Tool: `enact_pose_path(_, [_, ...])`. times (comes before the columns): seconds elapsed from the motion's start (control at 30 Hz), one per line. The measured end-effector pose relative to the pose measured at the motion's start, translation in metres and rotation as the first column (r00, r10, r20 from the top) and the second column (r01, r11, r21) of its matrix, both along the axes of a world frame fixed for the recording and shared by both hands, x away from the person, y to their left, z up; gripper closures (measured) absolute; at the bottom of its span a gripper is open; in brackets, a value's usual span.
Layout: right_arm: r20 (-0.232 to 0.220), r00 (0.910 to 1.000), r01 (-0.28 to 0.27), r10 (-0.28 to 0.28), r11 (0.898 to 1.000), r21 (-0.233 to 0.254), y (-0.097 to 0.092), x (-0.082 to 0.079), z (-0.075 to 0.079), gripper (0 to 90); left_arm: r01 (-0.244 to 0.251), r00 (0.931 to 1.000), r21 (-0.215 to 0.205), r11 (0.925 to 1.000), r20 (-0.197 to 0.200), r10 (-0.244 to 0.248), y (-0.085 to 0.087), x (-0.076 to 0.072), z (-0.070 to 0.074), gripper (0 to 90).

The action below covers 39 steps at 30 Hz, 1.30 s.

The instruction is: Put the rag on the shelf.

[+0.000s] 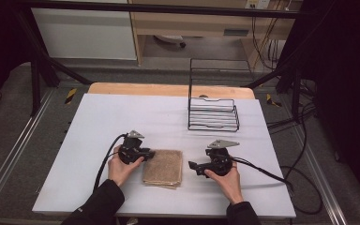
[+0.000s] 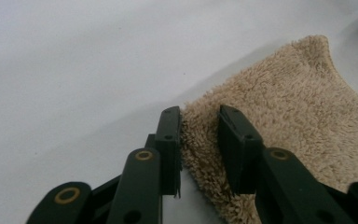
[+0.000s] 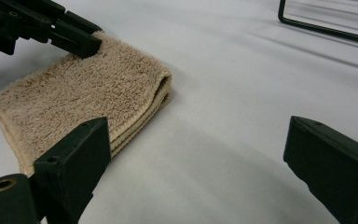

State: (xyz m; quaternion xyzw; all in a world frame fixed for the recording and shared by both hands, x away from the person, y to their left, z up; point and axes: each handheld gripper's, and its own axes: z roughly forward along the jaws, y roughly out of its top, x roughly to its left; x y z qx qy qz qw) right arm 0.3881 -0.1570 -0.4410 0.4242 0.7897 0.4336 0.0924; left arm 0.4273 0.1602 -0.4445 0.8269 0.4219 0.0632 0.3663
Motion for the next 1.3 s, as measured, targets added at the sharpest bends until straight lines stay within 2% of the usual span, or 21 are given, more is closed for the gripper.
enact_pose_path(0.2, [0.004, 1.0, 0.004, -0.004, 1.0, 0.004, 0.002, 0.001, -0.002, 2.7, 0.004, 1.0, 0.003, 1.0, 0.003, -0.004, -0.001, -0.001, 0.0, 78.2])
enact_pose_path(0.4, [-0.011, 0.9999, 0.011, -0.01, 0.999, 0.035, 0.004, 0.002, -0.001, 2.0, 0.015, 0.9999, -0.002, 0.9999, -0.005, -0.015, 0.001, 0.001, -0.002, 79.3])
enact_pose_path(0.47, [0.006, 0.9998, 0.017, -0.017, 1.0, 0.0, 0.011, 0.005, 0.0, 5.1, 0.023, 0.9997, -0.003, 0.9997, 0.005, -0.023, 0.001, 0.001, -0.002, 79.3])
enact_pose_path(0.53, [0.007, 0.9999, 0.012, -0.012, 1.0, -0.01, 0.015, 0.006, 0.002, 6.9, 0.033, 0.9993, 0.002, 0.9995, 0.015, -0.033, 0.001, 0.001, -0.003, 79.3])
enact_pose_path(0.63, [-0.008, 0.9999, 0.009, -0.009, 1.0, 0.001, 0.032, 0.013, 0.003, 15.4, 0.035, 0.9991, 0.003, 0.9994, 0.023, -0.035, 0.001, 0.0, -0.003, 79.0])
enact_pose_path(0.67, [-0.008, 0.9999, 0.009, -0.009, 1.0, 0.001, 0.032, 0.013, 0.003, 15.4, 0.04, 0.9988, 0.007, 0.9992, 0.027, -0.04, 0.001, -0.001, -0.003, 79.0])
enact_pose_path(0.7, [-0.011, 0.9998, 0.016, -0.016, 1.0, -0.009, 0.041, 0.017, 0.003, 20.9, 0.041, 0.9987, 0.008, 0.9991, 0.029, -0.041, 0.001, -0.001, -0.003, 78.9])
enact_pose_path(0.83, [-0.023, 0.9989, 0.042, -0.042, 0.999, -0.013, 0.052, 0.028, -0.002, 34.1, 0.047, 0.9983, 0.009, 0.9989, 0.033, -0.047, 0.001, -0.001, -0.004, 78.7])
enact_pose_path(0.9, [-0.046, 0.998, 0.044, -0.044, 0.999, -0.002, 0.057, 0.032, -0.006, 38.3, 0.051, 0.9981, 0.009, 0.9987, 0.036, -0.051, 0.001, -0.001, -0.004, 78.7])
enact_pose_path(1.0, [-0.069, 0.9965, 0.045, -0.048, 0.998, -0.034, 0.06, 0.036, -0.011, 46.3, 0.051, 0.998, 0.012, 0.9986, 0.038, -0.052, 0.001, -0.001, -0.004, 78.5])
enact_pose_path(1.13, [-0.073, 0.9963, 0.045, -0.047, 0.999, -0.031, 0.061, 0.036, -0.013, 53.3, 0.052, 0.9977, 0.016, 0.9985, 0.042, -0.053, 0.001, -0.001, -0.004, 78.4])
enact_pose_path(1.2, [-0.095, 0.9946, 0.042, -0.043, 0.999, -0.017, 0.061, 0.035, -0.012, 62.6, 0.052, 0.9977, 0.017, 0.9985, 0.044, -0.053, 0.0, -0.001, -0.004, 78.3])
enact_pose_path(1.3, [-0.101, 0.9943, 0.035, -0.036, 0.999, -0.011, 0.062, 0.033, -0.013, 66.9, 0.053, 0.9976, 0.016, 0.9984, 0.043, -0.054, 0.001, -0.001, -0.004, 78.3])
